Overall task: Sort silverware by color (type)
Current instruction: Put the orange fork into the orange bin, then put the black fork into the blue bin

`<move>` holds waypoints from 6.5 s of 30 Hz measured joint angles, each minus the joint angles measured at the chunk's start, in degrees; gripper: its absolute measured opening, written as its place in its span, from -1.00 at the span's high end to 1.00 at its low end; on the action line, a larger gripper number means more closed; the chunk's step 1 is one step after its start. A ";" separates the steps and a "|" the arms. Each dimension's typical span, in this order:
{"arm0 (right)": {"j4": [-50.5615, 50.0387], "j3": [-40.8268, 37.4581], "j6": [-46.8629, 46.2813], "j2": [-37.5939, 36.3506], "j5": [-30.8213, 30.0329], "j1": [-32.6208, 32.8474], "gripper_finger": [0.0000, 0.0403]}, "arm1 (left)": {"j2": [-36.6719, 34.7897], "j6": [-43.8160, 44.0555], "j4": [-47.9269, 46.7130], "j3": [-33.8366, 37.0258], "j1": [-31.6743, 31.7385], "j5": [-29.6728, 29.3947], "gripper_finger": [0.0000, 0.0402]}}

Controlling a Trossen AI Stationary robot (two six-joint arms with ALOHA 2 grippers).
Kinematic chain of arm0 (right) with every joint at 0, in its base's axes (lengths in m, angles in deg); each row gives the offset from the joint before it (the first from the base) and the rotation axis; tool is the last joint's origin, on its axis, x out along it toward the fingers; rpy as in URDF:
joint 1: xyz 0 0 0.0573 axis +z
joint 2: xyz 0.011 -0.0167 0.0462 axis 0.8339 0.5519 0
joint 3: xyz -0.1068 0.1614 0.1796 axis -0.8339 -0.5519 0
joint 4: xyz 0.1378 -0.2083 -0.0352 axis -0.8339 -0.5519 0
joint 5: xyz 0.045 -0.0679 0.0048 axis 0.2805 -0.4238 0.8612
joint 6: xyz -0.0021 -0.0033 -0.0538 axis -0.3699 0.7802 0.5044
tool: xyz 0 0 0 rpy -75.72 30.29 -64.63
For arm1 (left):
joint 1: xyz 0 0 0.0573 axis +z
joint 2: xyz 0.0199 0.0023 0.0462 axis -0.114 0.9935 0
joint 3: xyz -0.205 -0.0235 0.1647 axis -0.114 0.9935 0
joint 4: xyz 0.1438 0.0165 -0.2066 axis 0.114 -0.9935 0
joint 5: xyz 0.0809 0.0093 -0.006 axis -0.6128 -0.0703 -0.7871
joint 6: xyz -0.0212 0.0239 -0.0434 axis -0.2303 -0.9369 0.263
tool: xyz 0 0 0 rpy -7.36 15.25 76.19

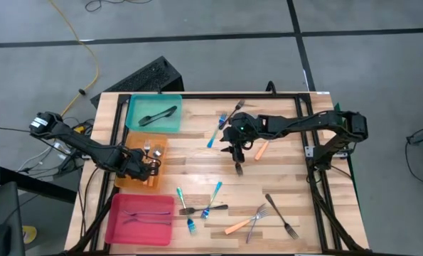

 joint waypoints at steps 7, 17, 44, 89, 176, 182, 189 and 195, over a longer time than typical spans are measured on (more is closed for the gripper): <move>0.00 0.00 0.00 -0.02 0.02 0.00 -0.11 | 0.13 -3.50 3.39 0.16 0.00 -2.10 0.66; 0.00 0.00 0.00 -0.02 0.00 0.00 -0.11 | 0.13 -4.22 3.26 0.20 0.02 -3.88 0.50; -0.39 0.00 0.04 -0.04 -0.02 -0.02 -0.11 | -0.72 -4.92 13.74 0.15 0.02 -7.53 0.44; -0.38 0.00 -0.02 -0.04 -0.10 -0.52 -0.11 | 10.38 -26.83 23.87 -9.70 3.59 -17.33 1.00; 5.57 0.02 0.33 10.95 -14.55 -10.00 -0.11 | 10.49 -65.68 32.16 -20.37 6.95 -37.11 0.27; 7.17 0.03 3.84 13.75 -16.44 -8.63 -0.11 | 10.49 -65.61 31.85 -20.37 7.12 -37.44 0.27; 7.22 0.11 -3.02 9.80 -20.89 -10.15 -0.11 | 10.49 -65.61 31.57 -20.37 7.61 -38.41 0.27; 3.80 0.57 -9.00 9.51 -29.72 -12.23 -0.11 | 10.49 -65.64 31.52 -20.37 7.63 -38.39 0.27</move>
